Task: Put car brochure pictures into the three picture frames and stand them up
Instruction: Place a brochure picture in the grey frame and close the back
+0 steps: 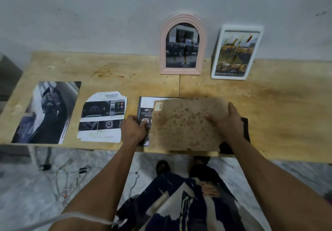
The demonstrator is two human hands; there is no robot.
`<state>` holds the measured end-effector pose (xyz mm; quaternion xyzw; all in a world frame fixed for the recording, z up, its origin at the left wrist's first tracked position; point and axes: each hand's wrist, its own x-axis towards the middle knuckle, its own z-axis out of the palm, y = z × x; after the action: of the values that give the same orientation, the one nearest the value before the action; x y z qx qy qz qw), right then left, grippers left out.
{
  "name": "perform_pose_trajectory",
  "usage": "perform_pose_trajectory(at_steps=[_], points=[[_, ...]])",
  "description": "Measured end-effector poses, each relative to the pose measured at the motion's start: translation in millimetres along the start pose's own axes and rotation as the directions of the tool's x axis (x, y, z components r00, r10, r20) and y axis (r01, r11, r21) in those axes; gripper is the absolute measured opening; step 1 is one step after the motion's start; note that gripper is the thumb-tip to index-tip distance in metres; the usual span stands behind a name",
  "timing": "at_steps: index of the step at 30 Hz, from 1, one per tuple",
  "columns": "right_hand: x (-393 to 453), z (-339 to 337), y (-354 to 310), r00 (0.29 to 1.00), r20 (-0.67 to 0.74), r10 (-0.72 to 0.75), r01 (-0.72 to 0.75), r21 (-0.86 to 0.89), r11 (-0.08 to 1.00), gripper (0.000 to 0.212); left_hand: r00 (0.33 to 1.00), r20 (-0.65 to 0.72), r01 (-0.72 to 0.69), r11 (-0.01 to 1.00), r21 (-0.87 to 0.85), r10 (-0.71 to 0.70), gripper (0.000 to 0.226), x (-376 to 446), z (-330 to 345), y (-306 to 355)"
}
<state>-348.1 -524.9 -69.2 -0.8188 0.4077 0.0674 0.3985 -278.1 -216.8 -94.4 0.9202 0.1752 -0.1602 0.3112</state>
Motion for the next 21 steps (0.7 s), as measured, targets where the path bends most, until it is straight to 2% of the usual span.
perform_pose_trajectory(at_steps=[2, 8, 14, 21], points=[[1.4, -2.0, 1.9, 0.999, -0.038, 0.009, -0.007, 0.044, 0.999, 0.114, 1.0, 0.001, 0.005, 0.997, 0.071, -0.005, 0.04, 5.9, -2.5, -6.6], [1.8, 1.0, 5.7, 0.996, -0.091, -0.007, 0.013, 0.07, 0.997, 0.112, 0.998, 0.055, 0.022, 0.994, 0.103, -0.028, 0.009, 11.1, -4.0, -10.6], [-0.7, 5.9, 4.2, 0.987, -0.162, -0.016, 0.013, -0.02, 1.0, 0.106, 0.99, 0.055, 0.13, 0.992, -0.004, -0.13, 0.023, 16.0, -4.2, -10.8], [5.5, 13.3, 3.0, 0.986, -0.168, -0.006, -0.002, -0.048, 0.999, 0.106, 0.983, 0.072, 0.177, 0.98, -0.087, -0.171, 0.024, 20.1, -6.4, -13.5]])
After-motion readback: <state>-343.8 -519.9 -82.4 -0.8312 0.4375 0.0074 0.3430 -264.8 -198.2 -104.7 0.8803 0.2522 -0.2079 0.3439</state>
